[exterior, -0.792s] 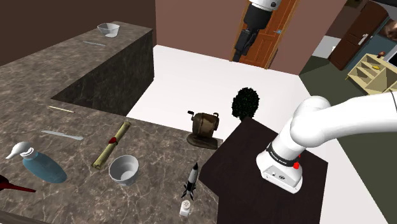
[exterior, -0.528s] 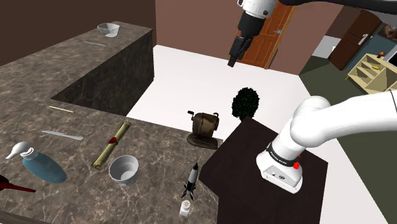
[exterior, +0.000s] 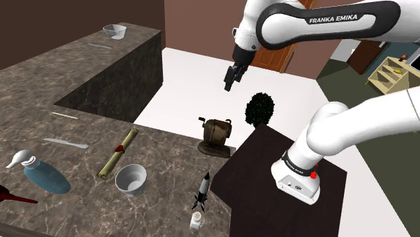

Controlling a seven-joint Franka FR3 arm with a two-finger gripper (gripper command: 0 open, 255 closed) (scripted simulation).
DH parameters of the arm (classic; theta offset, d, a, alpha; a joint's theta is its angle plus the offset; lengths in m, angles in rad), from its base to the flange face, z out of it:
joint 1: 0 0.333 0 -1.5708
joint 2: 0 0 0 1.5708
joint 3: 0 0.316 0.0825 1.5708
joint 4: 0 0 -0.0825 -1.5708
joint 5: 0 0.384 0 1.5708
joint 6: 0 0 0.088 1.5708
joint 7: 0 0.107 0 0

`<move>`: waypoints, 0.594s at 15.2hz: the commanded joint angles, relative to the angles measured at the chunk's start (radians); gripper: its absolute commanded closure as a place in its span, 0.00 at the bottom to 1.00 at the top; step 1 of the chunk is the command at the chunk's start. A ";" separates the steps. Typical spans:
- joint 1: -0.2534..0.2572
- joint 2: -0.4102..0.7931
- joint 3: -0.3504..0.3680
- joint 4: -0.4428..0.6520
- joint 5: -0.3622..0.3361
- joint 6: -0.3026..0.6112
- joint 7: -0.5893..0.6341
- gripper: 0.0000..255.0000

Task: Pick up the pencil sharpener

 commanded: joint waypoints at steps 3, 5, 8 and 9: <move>-0.014 0.107 0.034 -0.052 -0.016 0.160 0.032 0.00; -0.023 0.170 0.052 -0.068 -0.029 0.237 0.052 0.00; -0.043 0.275 0.079 -0.080 -0.059 0.352 0.089 0.00; -0.051 0.313 0.088 -0.081 -0.073 0.390 0.104 0.00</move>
